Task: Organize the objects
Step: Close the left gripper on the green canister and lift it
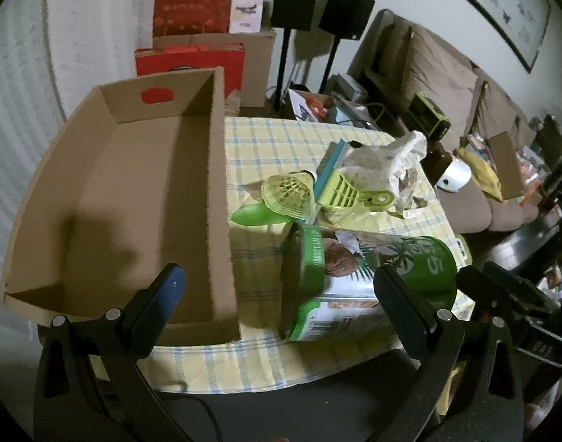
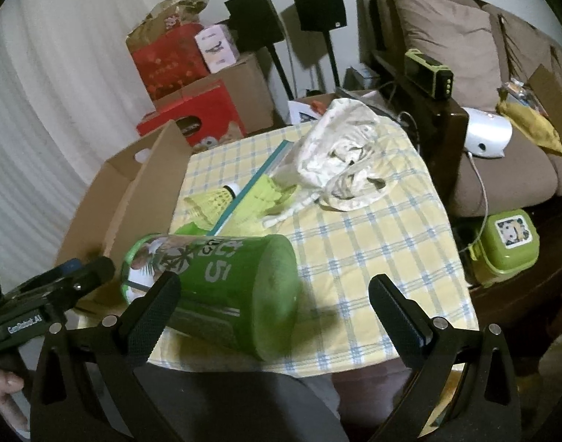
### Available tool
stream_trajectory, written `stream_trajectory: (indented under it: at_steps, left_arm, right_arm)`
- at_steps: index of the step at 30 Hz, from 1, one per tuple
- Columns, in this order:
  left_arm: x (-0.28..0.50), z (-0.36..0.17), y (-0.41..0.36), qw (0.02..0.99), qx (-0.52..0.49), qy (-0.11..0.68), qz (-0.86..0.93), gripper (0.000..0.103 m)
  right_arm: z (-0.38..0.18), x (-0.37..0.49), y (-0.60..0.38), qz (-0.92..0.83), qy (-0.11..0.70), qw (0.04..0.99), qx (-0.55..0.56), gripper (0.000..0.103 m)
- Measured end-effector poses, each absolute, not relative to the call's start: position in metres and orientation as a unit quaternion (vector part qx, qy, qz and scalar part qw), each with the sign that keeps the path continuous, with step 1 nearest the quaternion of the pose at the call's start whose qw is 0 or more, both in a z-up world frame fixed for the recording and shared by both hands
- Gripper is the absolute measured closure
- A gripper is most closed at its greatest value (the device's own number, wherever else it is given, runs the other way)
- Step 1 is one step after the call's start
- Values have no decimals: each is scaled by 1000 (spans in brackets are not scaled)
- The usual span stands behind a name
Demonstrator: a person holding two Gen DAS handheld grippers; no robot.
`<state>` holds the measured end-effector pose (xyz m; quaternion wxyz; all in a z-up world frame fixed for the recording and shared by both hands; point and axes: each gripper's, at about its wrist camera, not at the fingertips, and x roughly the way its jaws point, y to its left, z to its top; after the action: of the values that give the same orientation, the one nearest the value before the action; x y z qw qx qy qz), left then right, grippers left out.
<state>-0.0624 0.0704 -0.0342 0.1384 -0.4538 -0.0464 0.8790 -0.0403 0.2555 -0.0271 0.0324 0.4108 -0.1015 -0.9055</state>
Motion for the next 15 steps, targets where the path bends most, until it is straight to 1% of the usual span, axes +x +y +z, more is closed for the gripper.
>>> stream_trajectory:
  at_steps: [2, 4, 5, 7, 9, 10, 12, 15]
  left_arm:
    - [-63, -36, 74, 139, -454, -44, 879, 6]
    - [-65, -39, 76, 140, -456, -42, 878, 9]
    - [-66, -40, 77, 142, -457, -42, 877, 13]
    - [-66, -41, 79, 140, -454, -36, 879, 14]
    - [-67, -41, 81, 140, -449, -29, 882, 18]
    - [-68, -41, 82, 141, -446, -26, 883, 20]
    - [-68, -40, 82, 144, -444, -25, 884, 26]
    - [-69, -40, 84, 152, -442, -28, 884, 28]
  right_arm:
    - [-29, -40, 254, -909, -102, 47, 400, 1]
    - [-31, -42, 257, -910, -112, 60, 394, 5]
    - [-33, -43, 258, -908, -119, 65, 396, 7]
    - [-37, -47, 261, -904, -128, 68, 403, 18]
    - [-42, -51, 264, -898, -134, 73, 412, 24]
    - [-44, -52, 265, -896, -138, 76, 415, 26]
    - [-48, -52, 266, -892, -145, 85, 420, 28]
    - [-47, -53, 263, -891, -145, 95, 419, 34]
